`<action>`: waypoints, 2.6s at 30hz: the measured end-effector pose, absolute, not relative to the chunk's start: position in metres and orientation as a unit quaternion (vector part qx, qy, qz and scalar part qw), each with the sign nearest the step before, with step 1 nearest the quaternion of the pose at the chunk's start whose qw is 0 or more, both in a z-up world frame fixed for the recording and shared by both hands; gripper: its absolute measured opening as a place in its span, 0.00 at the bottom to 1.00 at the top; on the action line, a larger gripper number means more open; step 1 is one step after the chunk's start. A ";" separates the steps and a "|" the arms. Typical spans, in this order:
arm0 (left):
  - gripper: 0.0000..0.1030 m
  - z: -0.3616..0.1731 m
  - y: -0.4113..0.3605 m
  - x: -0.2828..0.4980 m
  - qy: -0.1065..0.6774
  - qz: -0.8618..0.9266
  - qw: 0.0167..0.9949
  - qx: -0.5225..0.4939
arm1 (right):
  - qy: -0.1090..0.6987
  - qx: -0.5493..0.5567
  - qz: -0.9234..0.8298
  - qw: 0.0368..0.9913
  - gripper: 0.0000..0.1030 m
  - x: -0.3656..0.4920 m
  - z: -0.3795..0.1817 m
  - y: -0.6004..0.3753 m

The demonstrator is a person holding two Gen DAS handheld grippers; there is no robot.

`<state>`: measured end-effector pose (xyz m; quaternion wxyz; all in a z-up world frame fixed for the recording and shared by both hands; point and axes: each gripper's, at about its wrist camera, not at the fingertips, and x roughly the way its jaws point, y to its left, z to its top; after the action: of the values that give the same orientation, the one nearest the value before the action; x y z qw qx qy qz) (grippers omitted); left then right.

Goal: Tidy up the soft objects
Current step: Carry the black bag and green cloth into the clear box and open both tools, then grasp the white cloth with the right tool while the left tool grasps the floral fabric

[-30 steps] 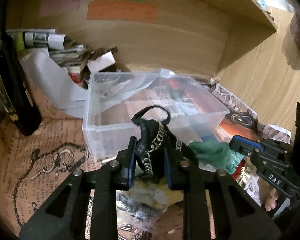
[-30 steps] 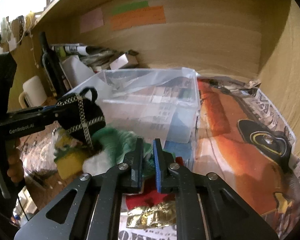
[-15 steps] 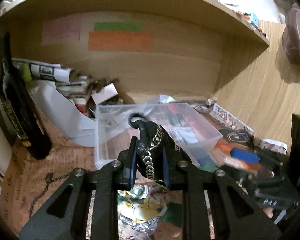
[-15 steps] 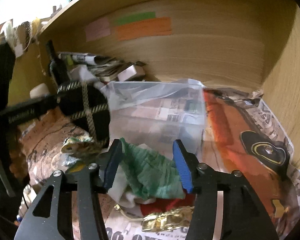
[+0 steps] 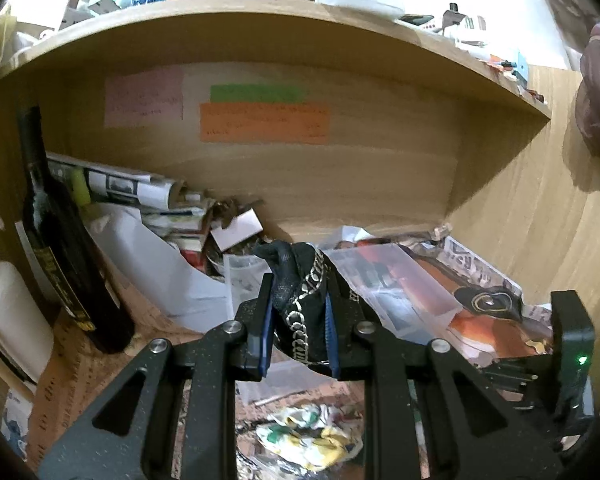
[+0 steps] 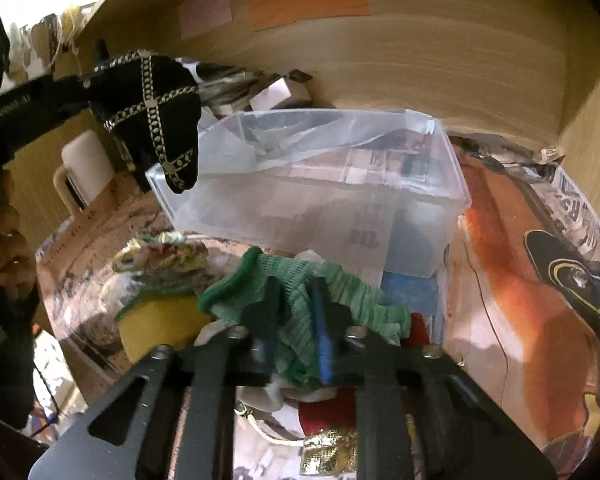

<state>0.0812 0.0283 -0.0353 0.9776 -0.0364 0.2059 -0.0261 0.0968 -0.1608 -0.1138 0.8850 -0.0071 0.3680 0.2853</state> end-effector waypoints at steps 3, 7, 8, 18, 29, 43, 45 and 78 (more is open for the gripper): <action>0.20 -0.032 0.030 0.086 0.202 -0.020 0.979 -0.032 | 0.340 -0.001 0.281 0.897 0.08 0.092 -0.104 -0.163; 0.21 -0.025 0.032 0.095 0.196 -0.014 0.980 -0.028 | 0.311 0.001 0.274 0.910 0.08 0.091 -0.084 -0.167; 0.21 -0.024 0.032 0.099 0.194 -0.011 0.981 -0.025 | 0.302 0.003 0.272 0.914 0.08 0.092 -0.077 -0.169; 0.21 -0.032 0.037 0.139 0.226 -0.011 0.974 -0.026 | 0.229 -0.001 0.255 0.940 0.08 0.119 -0.029 -0.167; 0.21 -0.075 0.037 0.191 0.316 -0.035 0.948 -0.038 | 0.293 -0.050 0.247 0.922 0.08 0.179 -0.061 -0.127; 0.42 -0.089 0.039 0.199 0.358 -0.046 0.932 -0.033 | 0.380 -0.081 0.254 0.886 0.21 0.201 -0.098 -0.112; 0.43 -0.085 0.039 0.192 0.353 -0.045 0.934 -0.031 | 0.379 -0.086 0.255 0.885 0.38 0.198 -0.095 -0.114; 0.79 -0.090 0.038 0.041 0.316 -0.041 0.947 -0.026 | 0.324 -0.024 0.256 0.910 0.74 0.084 -0.085 -0.165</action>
<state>0.0406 0.0381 -0.0899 0.9475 -0.0263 0.3160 -0.0412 0.0835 -0.1649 -0.0845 0.9102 -0.0244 0.3245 0.2563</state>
